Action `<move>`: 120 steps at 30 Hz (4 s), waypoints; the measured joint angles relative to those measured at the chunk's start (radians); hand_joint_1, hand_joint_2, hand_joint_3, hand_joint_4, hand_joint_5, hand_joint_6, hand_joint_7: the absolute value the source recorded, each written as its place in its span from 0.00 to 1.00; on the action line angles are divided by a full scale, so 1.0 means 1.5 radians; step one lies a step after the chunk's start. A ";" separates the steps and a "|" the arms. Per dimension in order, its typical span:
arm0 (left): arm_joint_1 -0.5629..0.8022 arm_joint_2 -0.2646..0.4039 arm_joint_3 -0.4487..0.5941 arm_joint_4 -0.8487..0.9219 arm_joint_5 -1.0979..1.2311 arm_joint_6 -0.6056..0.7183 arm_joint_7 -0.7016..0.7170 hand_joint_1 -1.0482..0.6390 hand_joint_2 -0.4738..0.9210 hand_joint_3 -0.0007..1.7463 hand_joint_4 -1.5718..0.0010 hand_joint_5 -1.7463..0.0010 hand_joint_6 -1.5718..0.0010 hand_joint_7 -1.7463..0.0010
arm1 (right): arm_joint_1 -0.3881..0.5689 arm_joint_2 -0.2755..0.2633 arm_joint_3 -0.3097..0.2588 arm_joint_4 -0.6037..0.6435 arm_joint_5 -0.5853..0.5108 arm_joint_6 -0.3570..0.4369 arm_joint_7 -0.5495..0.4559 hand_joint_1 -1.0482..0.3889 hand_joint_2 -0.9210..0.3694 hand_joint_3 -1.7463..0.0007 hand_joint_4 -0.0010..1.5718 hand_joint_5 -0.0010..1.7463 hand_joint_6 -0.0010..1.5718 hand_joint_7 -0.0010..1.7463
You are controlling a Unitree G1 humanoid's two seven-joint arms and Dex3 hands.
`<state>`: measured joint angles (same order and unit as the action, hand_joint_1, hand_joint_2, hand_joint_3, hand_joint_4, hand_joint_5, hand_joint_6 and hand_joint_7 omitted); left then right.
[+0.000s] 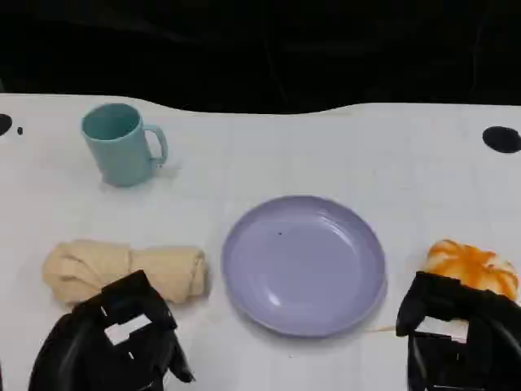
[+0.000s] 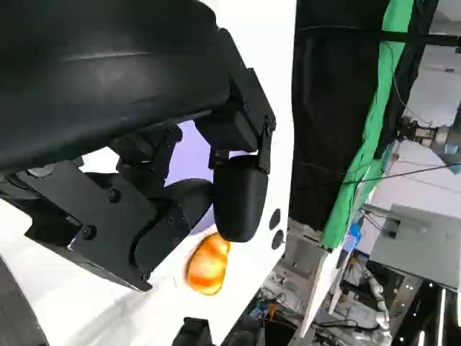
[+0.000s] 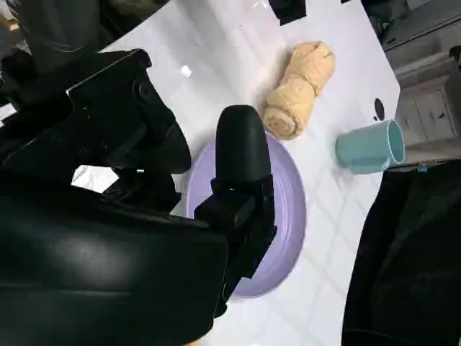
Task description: Grasp the towel on the left side of the plate with the left hand and place it into the plate.
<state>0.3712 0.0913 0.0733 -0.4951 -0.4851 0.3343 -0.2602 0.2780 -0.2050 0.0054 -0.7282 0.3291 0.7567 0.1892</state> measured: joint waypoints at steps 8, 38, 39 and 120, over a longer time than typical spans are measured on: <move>-0.001 0.000 0.000 0.000 0.000 0.000 0.000 0.55 0.67 0.76 0.48 0.00 0.50 0.12 | -0.001 -0.001 0.000 0.001 -0.001 0.000 0.000 0.76 0.27 0.19 0.50 1.00 0.37 1.00; -0.004 -0.009 0.010 0.005 0.032 -0.039 0.021 0.43 1.00 0.12 0.55 0.57 0.48 0.93 | -0.001 0.000 0.013 0.001 -0.003 -0.001 -0.001 0.76 0.27 0.18 0.50 1.00 0.37 1.00; -0.004 -0.009 0.010 0.004 0.043 -0.045 0.023 0.42 1.00 0.11 0.56 0.60 0.50 0.95 | -0.002 0.000 0.014 0.001 -0.003 -0.001 -0.002 0.76 0.27 0.18 0.50 1.00 0.37 1.00; -0.399 0.205 -0.272 0.474 0.892 -0.235 0.395 0.49 0.83 0.45 0.49 0.00 0.62 0.00 | -0.003 0.010 0.020 -0.023 0.003 0.017 -0.018 0.73 0.29 0.19 0.51 1.00 0.38 1.00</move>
<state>-0.2275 0.3984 -0.3344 0.2156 0.8522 -0.0187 0.3323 0.2737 -0.1902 0.0361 -0.7624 0.3344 0.7818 0.1625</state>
